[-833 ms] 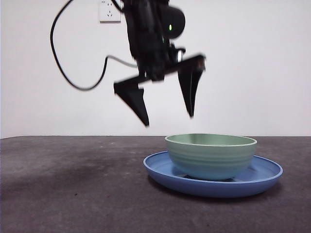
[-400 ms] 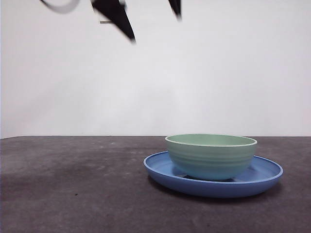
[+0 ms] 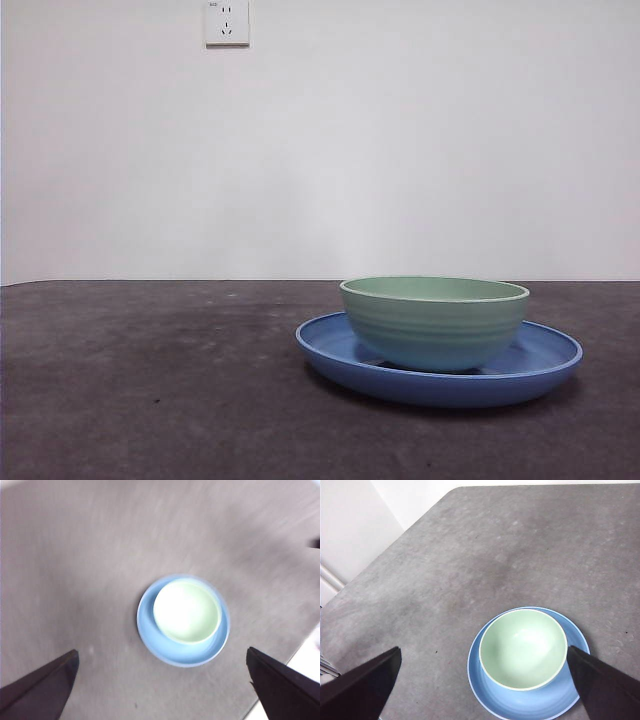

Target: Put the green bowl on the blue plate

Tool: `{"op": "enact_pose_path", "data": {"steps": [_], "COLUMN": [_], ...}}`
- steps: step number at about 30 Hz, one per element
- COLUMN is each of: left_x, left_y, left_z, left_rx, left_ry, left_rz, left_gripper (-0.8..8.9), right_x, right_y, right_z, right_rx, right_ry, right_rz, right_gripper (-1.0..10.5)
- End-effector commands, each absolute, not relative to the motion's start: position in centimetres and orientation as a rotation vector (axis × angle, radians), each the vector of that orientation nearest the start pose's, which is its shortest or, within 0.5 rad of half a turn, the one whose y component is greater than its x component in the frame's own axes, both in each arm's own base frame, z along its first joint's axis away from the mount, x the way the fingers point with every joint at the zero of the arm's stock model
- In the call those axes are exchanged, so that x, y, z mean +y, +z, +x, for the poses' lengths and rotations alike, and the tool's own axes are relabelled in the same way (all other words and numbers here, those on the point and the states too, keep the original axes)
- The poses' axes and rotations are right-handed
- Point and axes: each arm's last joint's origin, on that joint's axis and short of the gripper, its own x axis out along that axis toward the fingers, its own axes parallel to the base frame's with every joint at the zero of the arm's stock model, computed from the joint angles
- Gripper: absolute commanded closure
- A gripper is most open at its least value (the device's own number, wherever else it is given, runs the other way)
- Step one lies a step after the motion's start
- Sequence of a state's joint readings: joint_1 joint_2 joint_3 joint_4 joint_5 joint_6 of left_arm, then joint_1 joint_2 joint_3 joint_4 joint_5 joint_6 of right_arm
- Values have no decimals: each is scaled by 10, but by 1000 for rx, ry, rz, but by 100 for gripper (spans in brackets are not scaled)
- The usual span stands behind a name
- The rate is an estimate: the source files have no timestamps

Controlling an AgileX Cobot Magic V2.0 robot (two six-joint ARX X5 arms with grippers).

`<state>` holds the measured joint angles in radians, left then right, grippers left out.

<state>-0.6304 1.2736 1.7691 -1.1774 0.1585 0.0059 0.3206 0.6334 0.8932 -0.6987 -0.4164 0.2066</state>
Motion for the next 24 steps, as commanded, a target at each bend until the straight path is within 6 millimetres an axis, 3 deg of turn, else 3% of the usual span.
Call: {"op": "enact_pose_path", "data": {"steps": [1, 7, 12, 24], "left_x": [-100, -71, -61, -55], "left_y": [457, 412, 374, 376], "left_z": [125, 83, 70, 61], "left_rx": [539, 501, 567, 495], "left_ry": [-843, -885, -878, -886], "left_rz": [164, 71, 81, 72], "left_gripper": [174, 174, 175, 176], "right_x": [48, 47, 47, 47], "right_y": [346, 344, 342, 334], "right_z": [104, 103, 103, 103], "right_rx": [500, 523, 544, 664], "right_ry": [687, 684, 681, 630], "right_rz": [206, 206, 207, 256], "right_gripper": [303, 303, 303, 304]}}
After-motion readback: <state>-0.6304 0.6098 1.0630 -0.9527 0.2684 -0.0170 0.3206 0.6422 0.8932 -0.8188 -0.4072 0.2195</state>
